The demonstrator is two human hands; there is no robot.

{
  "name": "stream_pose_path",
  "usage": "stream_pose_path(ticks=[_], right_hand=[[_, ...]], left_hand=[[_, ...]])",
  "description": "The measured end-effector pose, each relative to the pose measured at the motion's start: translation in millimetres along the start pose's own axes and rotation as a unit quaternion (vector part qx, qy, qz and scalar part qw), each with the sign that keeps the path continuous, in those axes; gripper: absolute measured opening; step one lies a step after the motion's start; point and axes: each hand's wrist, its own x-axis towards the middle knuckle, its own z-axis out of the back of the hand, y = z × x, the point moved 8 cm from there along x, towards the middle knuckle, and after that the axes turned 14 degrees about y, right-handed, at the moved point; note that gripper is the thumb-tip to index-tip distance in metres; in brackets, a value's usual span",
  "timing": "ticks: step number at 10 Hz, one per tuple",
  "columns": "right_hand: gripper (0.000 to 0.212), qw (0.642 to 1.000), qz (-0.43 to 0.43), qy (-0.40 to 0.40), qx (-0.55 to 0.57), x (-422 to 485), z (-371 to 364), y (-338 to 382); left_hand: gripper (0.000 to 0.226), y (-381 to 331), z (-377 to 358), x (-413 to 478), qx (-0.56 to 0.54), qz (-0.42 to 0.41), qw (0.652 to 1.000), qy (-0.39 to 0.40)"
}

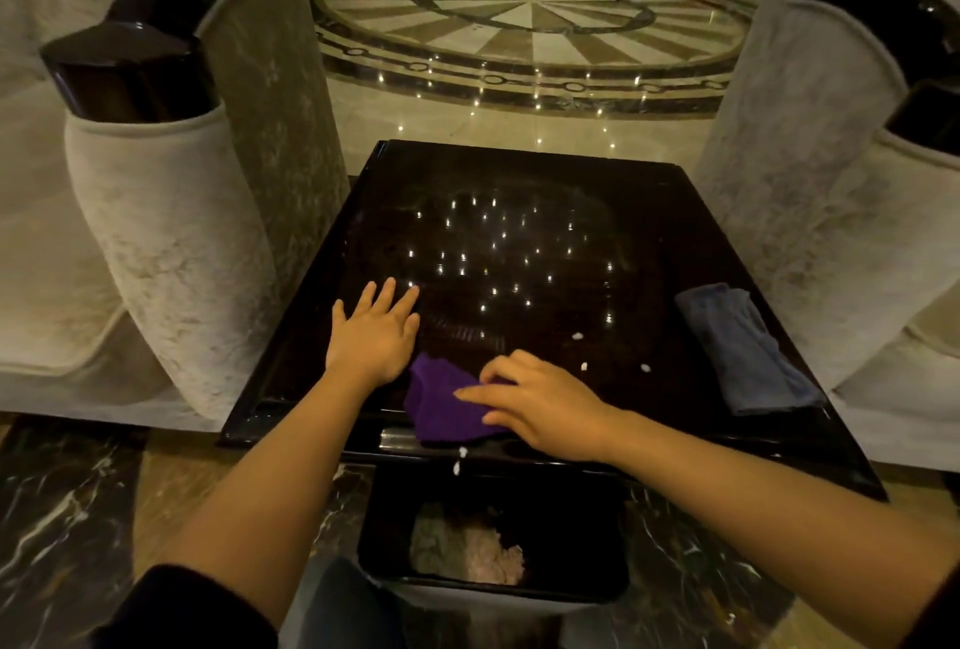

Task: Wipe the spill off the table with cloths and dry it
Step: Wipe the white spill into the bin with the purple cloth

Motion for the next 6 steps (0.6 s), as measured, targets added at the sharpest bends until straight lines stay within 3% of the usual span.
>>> stream_pose_path(ticks=[2,3,5,6], right_hand=[[0.033,0.997,0.077,-0.024,-0.020,-26.4,-11.8,33.2],[0.034,0.995,0.052,-0.075,0.038,-29.6,6.8,24.9],[0.036,0.965,-0.066,-0.220,0.124,-45.3,81.8,-41.8],[0.039,0.949,-0.168,-0.241,0.118,-45.8,101.7,-103.8]], left_hand=[[0.049,12.4,-2.4,-0.4,-0.007,0.010,1.000,0.012],[0.049,19.0,-1.6,-2.1,-0.008,0.014,1.000,0.010],[0.049,23.0,-1.5,-1.9,-0.006,0.019,1.000,0.008],[0.050,24.0,-1.8,0.3,-0.002,0.020,1.000,0.008]])
